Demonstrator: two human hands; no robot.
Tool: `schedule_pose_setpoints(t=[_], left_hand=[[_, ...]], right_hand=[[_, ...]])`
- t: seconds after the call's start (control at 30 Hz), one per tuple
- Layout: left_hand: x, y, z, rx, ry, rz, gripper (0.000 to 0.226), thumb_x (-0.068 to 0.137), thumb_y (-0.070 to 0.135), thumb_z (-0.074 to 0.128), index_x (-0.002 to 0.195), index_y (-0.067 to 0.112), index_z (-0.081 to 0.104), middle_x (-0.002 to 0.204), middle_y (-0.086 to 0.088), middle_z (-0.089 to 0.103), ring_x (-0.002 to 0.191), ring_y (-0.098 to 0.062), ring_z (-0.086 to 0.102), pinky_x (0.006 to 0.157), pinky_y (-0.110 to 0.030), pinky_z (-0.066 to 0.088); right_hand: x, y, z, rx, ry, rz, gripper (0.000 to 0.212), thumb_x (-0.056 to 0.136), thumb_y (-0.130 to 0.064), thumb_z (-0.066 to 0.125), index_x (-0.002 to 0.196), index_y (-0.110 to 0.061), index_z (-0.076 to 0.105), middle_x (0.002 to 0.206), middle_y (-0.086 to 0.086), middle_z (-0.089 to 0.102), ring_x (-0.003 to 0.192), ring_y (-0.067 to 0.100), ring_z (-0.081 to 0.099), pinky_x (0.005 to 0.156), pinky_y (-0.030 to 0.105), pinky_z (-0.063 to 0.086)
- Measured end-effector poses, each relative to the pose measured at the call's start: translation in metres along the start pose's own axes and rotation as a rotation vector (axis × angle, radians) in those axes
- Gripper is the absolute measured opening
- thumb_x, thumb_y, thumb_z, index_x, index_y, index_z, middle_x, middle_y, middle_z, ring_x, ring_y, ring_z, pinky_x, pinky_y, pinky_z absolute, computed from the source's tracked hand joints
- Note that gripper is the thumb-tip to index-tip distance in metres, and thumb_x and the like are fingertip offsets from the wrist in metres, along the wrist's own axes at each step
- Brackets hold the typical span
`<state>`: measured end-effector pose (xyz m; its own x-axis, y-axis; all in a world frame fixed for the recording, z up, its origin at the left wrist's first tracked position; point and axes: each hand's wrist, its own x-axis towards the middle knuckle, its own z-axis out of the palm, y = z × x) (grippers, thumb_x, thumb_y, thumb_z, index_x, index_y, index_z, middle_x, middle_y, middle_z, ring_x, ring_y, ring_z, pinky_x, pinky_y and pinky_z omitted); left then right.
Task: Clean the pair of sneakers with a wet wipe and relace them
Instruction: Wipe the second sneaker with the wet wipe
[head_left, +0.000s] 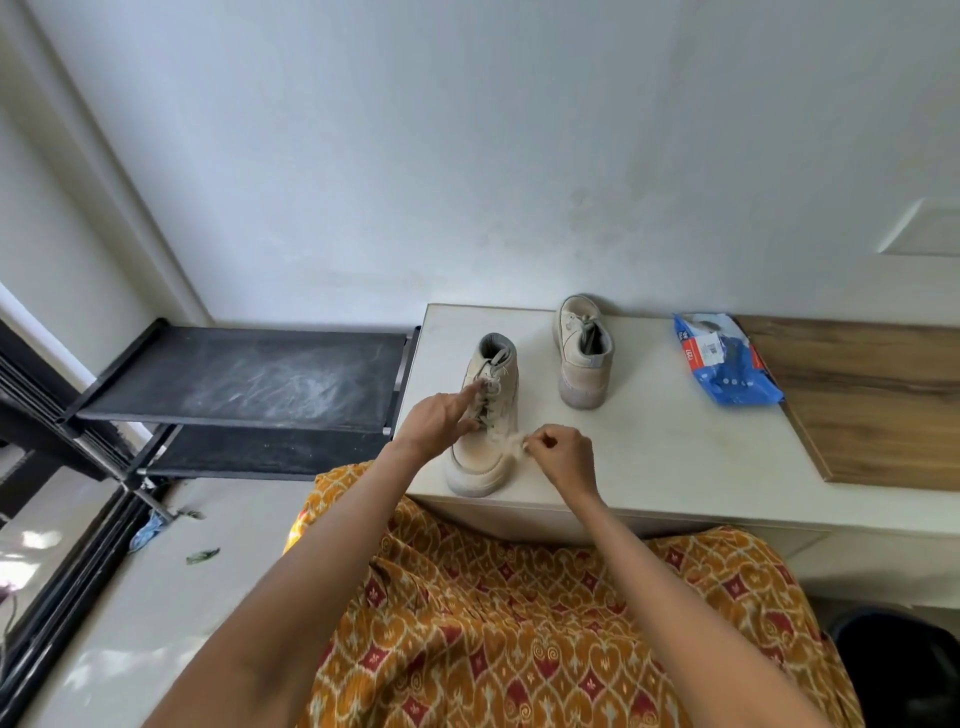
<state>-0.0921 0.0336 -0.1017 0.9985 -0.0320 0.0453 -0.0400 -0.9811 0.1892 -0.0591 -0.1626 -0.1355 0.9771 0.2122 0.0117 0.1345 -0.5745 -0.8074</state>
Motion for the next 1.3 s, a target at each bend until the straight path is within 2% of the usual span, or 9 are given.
schedule_pose_setpoints(t=[0.1,0.17,0.27,0.43,0.8,0.97,1.1,1.2,1.3], left_hand=[[0.002,-0.001,-0.003,-0.092,-0.054,-0.014,0.072,0.093,0.028,0.055,0.15,0.018,0.012,0.12,-0.018,0.061,0.1,-0.038,0.059,0.08,-0.039,0.042],[0.006,-0.009,-0.012,-0.194,-0.209,-0.005,0.084,0.089,0.035,0.059,0.15,0.019,0.004,0.136,-0.016,0.051,0.116,-0.035,0.054,0.095,-0.04,0.041],[0.005,-0.011,-0.026,-0.156,-0.422,0.042,0.108,0.079,0.039,0.071,0.149,0.022,-0.009,0.149,-0.012,0.034,0.131,-0.031,0.04,0.108,-0.043,0.031],[-0.005,-0.008,-0.022,-0.068,-0.551,0.068,0.134,0.062,0.059,0.077,0.145,0.024,-0.023,0.158,-0.003,-0.008,0.144,-0.031,-0.002,0.118,-0.048,0.004],[-0.013,0.0,-0.01,0.012,-0.304,0.108,0.134,0.064,0.056,0.076,0.146,0.011,-0.02,0.156,-0.015,-0.009,0.145,-0.027,0.0,0.117,-0.036,-0.003],[-0.017,0.004,-0.004,0.067,-0.187,0.097,0.132,0.061,0.058,0.076,0.149,0.009,-0.01,0.157,-0.016,-0.002,0.144,-0.029,0.009,0.117,-0.04,0.003],[-0.019,0.002,-0.006,0.024,-0.202,0.069,0.13,0.063,0.059,0.075,0.149,0.008,-0.009,0.156,-0.017,0.008,0.143,-0.029,0.015,0.117,-0.037,0.003],[-0.018,0.007,-0.01,0.001,-0.2,0.044,0.128,0.064,0.058,0.075,0.149,0.008,-0.006,0.154,-0.016,0.016,0.139,-0.03,0.024,0.116,-0.036,0.012],[-0.013,0.017,-0.007,-0.023,-0.184,-0.042,0.125,0.064,0.051,0.078,0.149,0.007,-0.003,0.154,-0.015,0.015,0.138,-0.03,0.027,0.109,-0.04,0.029]], right_hand=[[0.005,-0.001,0.006,0.224,0.061,0.188,0.018,0.087,-0.018,0.064,0.101,-0.012,0.072,0.099,-0.001,0.071,0.089,0.011,0.062,0.072,0.016,0.043],[0.001,-0.002,0.017,0.279,0.019,0.228,0.022,0.087,-0.016,0.063,0.108,-0.013,0.071,0.107,0.001,0.07,0.098,0.016,0.063,0.08,0.024,0.046],[-0.01,-0.003,0.022,0.252,0.038,0.21,0.023,0.087,-0.013,0.061,0.108,-0.012,0.071,0.106,0.003,0.071,0.099,0.017,0.063,0.075,0.021,0.041],[-0.002,-0.008,0.021,0.24,0.052,0.242,0.024,0.088,-0.01,0.058,0.108,-0.012,0.071,0.109,0.005,0.07,0.102,0.022,0.062,0.074,0.02,0.039],[-0.024,-0.016,0.024,0.134,0.115,0.115,0.023,0.085,-0.016,0.064,0.106,-0.012,0.072,0.103,0.006,0.072,0.094,0.018,0.066,0.073,0.018,0.043],[-0.062,-0.015,0.042,0.114,0.183,0.05,0.02,0.083,-0.012,0.065,0.101,-0.016,0.074,0.09,0.008,0.071,0.084,0.022,0.065,0.074,0.03,0.052],[-0.055,-0.013,0.028,0.086,0.081,0.021,0.016,0.084,-0.018,0.066,0.096,-0.017,0.075,0.088,0.005,0.073,0.076,0.014,0.062,0.064,0.023,0.046],[-0.022,-0.023,0.007,0.086,0.117,0.085,0.019,0.088,-0.014,0.059,0.1,-0.015,0.074,0.099,0.004,0.073,0.086,0.016,0.064,0.068,0.02,0.042],[0.004,-0.031,0.005,-0.014,0.005,0.097,0.024,0.091,-0.013,0.054,0.109,-0.014,0.071,0.112,0.008,0.069,0.104,0.026,0.063,0.075,0.024,0.043]])
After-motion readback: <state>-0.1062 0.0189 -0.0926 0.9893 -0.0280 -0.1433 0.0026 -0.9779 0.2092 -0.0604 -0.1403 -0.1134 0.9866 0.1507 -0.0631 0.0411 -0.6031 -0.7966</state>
